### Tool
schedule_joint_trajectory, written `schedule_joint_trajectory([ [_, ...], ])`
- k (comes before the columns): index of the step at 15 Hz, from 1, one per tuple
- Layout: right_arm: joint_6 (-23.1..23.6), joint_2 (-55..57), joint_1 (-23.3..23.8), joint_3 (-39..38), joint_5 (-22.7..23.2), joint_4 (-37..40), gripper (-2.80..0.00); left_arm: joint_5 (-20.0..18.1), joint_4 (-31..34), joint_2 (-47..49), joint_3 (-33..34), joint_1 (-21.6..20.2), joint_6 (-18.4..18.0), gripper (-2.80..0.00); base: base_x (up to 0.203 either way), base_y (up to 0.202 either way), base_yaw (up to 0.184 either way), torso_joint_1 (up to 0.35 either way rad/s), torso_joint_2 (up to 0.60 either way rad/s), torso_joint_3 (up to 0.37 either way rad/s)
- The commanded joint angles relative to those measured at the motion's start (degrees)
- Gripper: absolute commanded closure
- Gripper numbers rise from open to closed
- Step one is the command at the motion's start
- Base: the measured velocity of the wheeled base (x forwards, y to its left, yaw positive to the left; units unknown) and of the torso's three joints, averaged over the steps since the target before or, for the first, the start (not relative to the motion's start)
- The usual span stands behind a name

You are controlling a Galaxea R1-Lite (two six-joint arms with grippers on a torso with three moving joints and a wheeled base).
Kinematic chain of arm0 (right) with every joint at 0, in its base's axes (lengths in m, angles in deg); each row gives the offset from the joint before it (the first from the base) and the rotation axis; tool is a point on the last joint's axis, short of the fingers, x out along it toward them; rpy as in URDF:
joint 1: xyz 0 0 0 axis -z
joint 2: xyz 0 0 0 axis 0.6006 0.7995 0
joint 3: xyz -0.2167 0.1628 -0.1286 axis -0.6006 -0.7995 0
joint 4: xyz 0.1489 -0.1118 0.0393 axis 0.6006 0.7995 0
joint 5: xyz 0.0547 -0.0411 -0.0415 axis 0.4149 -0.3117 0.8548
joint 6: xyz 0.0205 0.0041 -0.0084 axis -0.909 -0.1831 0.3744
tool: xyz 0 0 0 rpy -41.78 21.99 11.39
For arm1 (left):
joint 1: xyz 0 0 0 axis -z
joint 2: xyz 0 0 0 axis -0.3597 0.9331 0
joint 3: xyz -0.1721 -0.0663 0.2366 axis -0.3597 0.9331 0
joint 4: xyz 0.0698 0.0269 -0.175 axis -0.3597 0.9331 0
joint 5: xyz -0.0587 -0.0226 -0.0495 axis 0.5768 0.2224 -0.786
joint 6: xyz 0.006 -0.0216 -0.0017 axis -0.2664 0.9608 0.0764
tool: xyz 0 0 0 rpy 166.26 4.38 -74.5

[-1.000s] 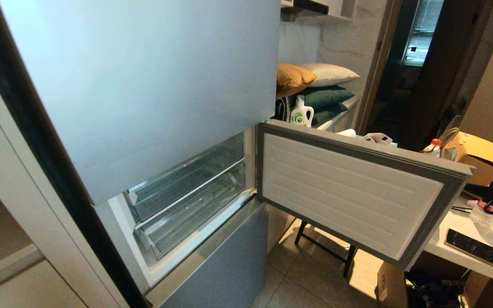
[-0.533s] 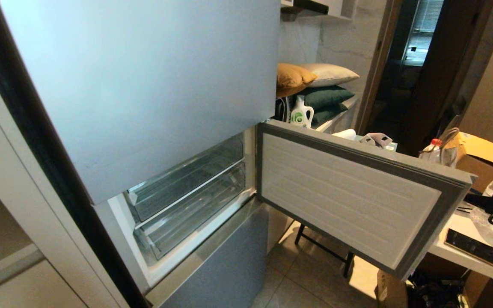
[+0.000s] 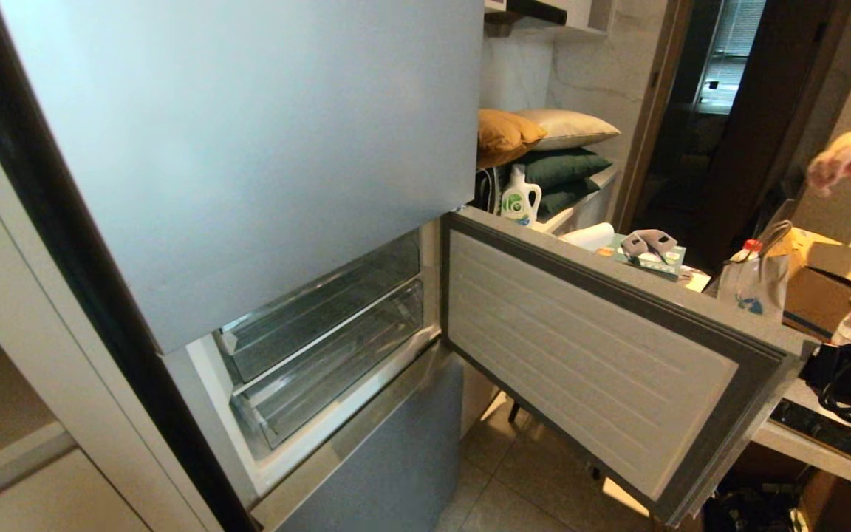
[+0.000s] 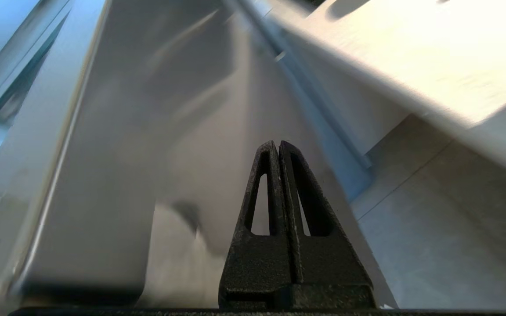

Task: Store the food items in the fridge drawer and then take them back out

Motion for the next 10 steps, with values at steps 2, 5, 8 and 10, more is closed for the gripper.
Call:
schedule_joint_trajectory([
  [2,0.0,-5.3,-4.5,-5.5,0.3,-0.3,0.0,0.0,0.0,0.1,0.6,0.0,0.0,0.0,0.0,0.0,0.0,0.0,0.0,0.0],
  [5,0.2,-9.9,-12.5,-11.0,0.3,-0.3,0.0,0.0,-0.1,0.1,0.6,0.0,0.0,0.0,0.0,0.0,0.0,0.0,0.0,0.0],
  [8,0.3,-14.5,-21.2,-15.7,-0.1,-0.3,0.0,0.0,-0.1,0.1,0.6,0.0,0.0,0.0,0.0,0.0,0.0,0.0,0.0,0.0],
  [10,0.3,-17.2,-23.8,-17.8,-0.3,-0.2,0.0,0.0,0.0,0.0,0.6,0.0,0.0,0.0,0.0,0.0,0.0,0.0,0.0,0.0],
])
